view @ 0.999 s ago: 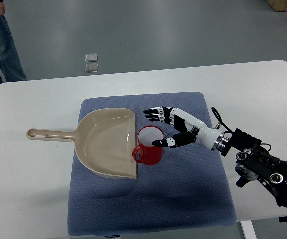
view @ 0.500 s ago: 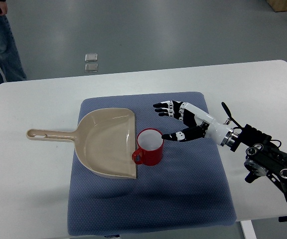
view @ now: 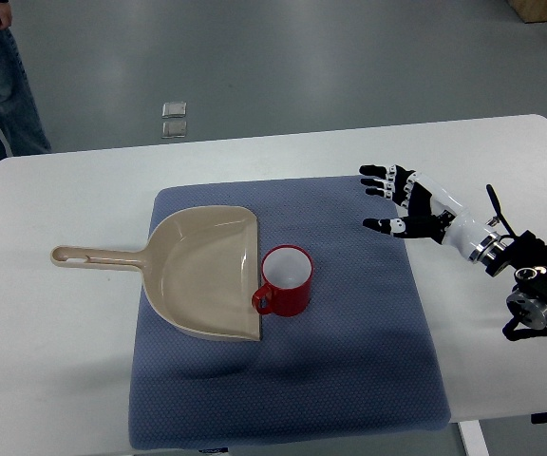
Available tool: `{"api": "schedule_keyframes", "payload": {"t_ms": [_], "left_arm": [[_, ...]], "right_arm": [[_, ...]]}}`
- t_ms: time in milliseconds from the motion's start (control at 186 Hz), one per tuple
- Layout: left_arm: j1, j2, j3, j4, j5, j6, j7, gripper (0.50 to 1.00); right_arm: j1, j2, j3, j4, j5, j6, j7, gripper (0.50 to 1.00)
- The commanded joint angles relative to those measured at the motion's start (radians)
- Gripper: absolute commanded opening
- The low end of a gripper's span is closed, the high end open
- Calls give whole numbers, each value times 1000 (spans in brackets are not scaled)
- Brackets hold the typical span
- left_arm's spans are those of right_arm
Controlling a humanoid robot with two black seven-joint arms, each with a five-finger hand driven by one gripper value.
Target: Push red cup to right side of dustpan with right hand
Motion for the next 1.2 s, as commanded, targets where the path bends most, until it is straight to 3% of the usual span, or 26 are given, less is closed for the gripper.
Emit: {"api": "schedule_keyframes", "payload": {"t_ms": [0, 414, 1192], "left_arm": [[0, 0, 0, -1, 0, -1, 0, 1000], [0, 0, 0, 1, 0, -1, 0, 1000], [0, 0, 0, 1, 0, -1, 0, 1000]], "right_arm": [[-5, -4, -3, -14, 26, -38, 0, 889], [-23, -4, -3, -48, 170, -217, 0, 895], [-79, 16, -3, -34, 302, -212, 0, 915]]}}
